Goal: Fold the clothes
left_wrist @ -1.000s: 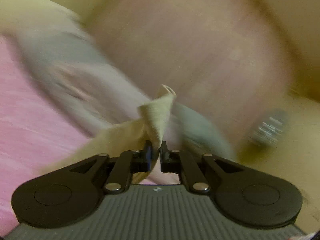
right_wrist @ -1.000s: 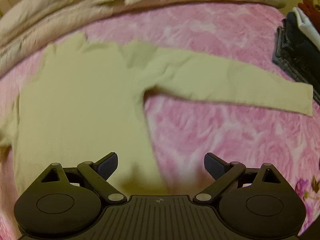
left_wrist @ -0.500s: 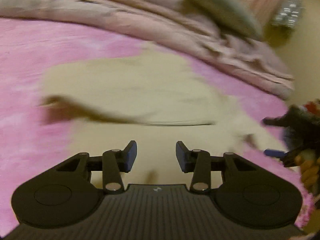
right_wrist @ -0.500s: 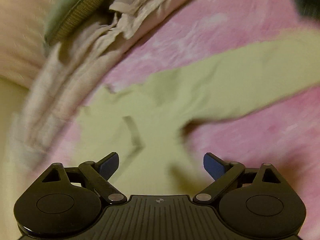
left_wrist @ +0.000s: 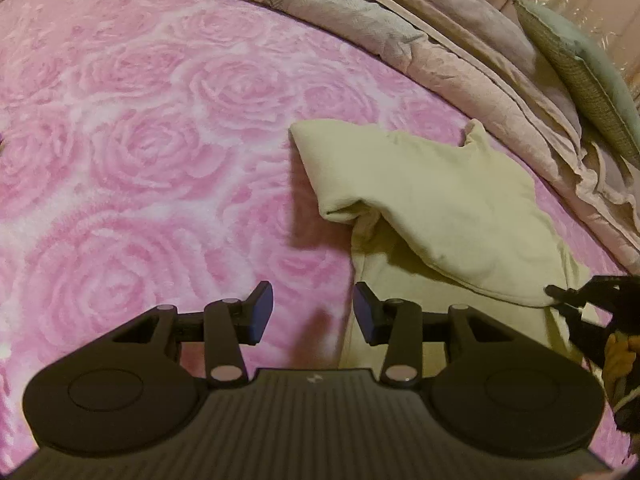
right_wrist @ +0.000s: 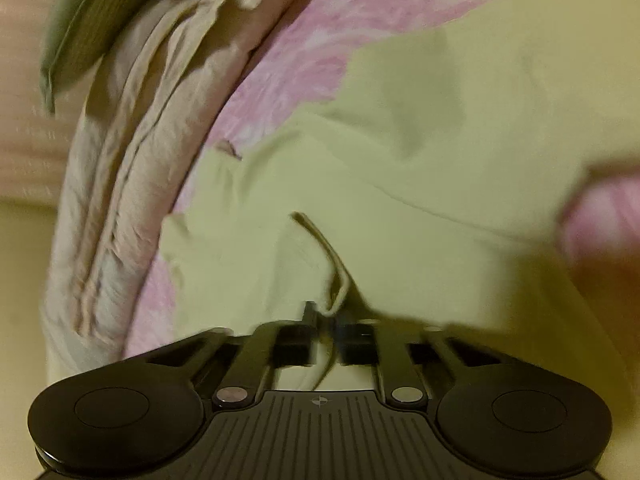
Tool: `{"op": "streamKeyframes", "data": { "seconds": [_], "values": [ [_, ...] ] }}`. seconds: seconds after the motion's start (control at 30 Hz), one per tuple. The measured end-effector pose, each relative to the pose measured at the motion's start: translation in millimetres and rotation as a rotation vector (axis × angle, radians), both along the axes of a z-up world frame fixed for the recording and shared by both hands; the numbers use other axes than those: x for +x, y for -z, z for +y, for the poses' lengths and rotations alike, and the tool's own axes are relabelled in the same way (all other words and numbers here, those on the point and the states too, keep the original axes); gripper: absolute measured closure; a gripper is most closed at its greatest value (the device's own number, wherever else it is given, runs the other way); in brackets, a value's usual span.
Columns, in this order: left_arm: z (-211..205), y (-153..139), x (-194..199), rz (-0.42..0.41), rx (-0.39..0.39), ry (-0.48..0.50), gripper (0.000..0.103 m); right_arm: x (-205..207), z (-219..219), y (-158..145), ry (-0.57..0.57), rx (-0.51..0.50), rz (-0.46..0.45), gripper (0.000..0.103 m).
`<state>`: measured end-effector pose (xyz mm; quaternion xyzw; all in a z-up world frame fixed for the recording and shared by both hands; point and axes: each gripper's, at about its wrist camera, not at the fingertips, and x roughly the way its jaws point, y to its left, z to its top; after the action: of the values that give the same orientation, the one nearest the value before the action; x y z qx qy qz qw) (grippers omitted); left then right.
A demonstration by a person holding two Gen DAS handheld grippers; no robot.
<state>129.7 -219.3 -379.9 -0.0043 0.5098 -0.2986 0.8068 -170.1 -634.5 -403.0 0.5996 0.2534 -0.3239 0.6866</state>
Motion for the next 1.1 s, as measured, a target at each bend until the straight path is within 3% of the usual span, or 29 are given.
{"op": "streamKeyframes", "data": {
  "seconds": [0.13,0.27,0.33,0.5,0.57,0.67,0.73,0.83,0.93,1.03,1.1],
  "values": [
    [-9.5,-0.5,-2.5,-0.026,-0.010,0.044,0.062,4.6,5.3,-55.9,-0.058,-0.282,-0.086,0.098],
    [-32.2,3.7,-6.5,-0.076,-0.029,0.106,0.062,-12.7,-1.5,-106.3,0.002,-0.419,-0.194,0.098],
    [-45.3,7.8,-9.1,-0.117,-0.023,0.128,0.062,-13.5,-8.3,-113.4,0.009,-0.418,-0.195,0.098],
    [-75.2,15.4,-12.0,-0.269,0.079,0.195,0.067,-9.3,-13.9,-114.8,-0.017,-0.435,-0.159,0.098],
    [-81.4,16.7,-15.8,-0.313,0.102,0.267,0.086,-11.7,-13.9,-116.0,-0.007,-0.439,-0.166,0.098],
    [-88.0,19.0,-22.4,-0.377,0.139,0.384,0.092,-19.8,-15.7,-116.5,0.015,-0.448,-0.160,0.098],
    [-83.1,17.2,-20.7,-0.396,0.136,0.407,0.095,-26.2,-17.3,-116.6,0.031,-0.455,-0.151,0.098],
    [-63.6,7.6,-11.7,-0.373,0.030,0.395,0.096,-36.1,-20.0,-114.9,0.055,-0.461,-0.130,0.098],
    [-47.3,3.9,0.6,-0.290,-0.058,0.383,0.097,-47.1,-26.3,-85.6,0.068,-0.370,-0.005,0.098],
    [-41.8,9.6,11.5,-0.183,-0.073,0.360,0.096,-53.9,-22.4,-61.8,0.067,-0.305,0.062,0.098],
    [-44.1,11.9,9.1,-0.184,-0.047,0.383,0.095,-57.8,-17.8,-47.8,0.064,-0.271,0.093,0.098]
  ]
}}
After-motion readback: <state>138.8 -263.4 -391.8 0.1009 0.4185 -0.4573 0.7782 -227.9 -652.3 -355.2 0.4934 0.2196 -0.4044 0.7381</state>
